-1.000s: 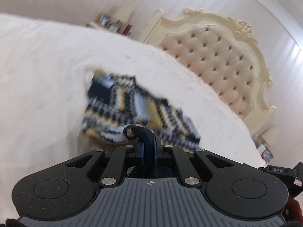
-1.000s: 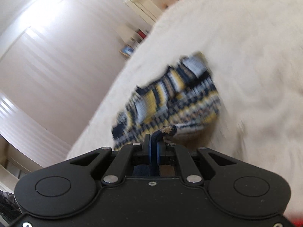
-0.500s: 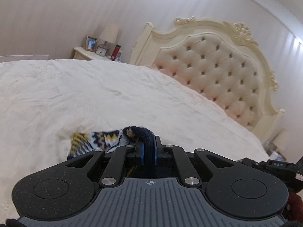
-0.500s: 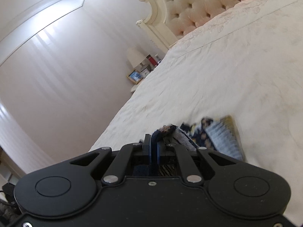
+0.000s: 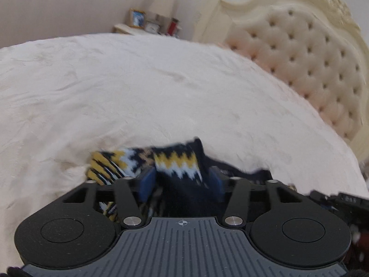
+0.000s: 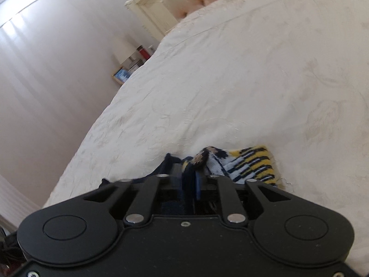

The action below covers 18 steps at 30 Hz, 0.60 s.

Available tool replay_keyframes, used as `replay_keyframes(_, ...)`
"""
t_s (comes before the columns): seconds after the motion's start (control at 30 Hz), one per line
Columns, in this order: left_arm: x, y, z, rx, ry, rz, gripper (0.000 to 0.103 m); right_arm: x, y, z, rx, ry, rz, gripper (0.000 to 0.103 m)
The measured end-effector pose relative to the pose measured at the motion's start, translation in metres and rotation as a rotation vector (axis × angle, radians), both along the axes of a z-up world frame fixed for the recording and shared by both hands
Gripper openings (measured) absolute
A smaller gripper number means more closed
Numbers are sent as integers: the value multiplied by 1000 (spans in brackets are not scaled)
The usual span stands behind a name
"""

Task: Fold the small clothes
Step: 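Lay the hem over the collar and open both grippers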

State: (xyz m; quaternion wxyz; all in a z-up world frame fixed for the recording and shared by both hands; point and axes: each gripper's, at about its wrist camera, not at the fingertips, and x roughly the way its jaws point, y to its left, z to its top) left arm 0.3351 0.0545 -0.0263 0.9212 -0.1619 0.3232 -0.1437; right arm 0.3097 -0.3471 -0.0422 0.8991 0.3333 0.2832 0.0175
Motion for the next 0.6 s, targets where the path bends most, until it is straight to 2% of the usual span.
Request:
replay_keyframes(0.03, -2, 4, 2, -3, -5, 13, 69, -5, -2, 2, 6, -30, -7, 67)
replay_keyframes(0.07, -4, 7, 4, -3, -11, 26, 82, -11, -2, 6, 1, -61, -16, 77)
replay_keyframes(0.2, -17, 12, 19, 40, -53, 28, 85, -44, 3, 23, -61, -135, -35, 77)
replay_keyframes(0.27, -27, 8, 22, 100, -50, 16, 85, -62, 10, 27, -97, -143, -38, 81)
replay_keyframes(0.3, -34, 6, 23, 130, -53, 5, 85, -68, 15, 27, -123, -147, -34, 87)
replay_keyframes(0.33, -37, 1, 21, 154, -57, -9, 86, -76, 21, 26, -160, -148, -28, 92)
replay_keyframes(0.37, -41, -4, 21, 180, -58, -26, 86, -85, 27, 25, -202, -144, -21, 93)
replay_keyframes(0.5, -57, -29, 9, 333, -69, -120, 86, -103, 51, 10, -326, -160, -27, 93)
replay_keyframes(0.6, -59, -45, -5, 408, -54, -189, 86, -105, 59, 2, -394, -171, -40, 93)
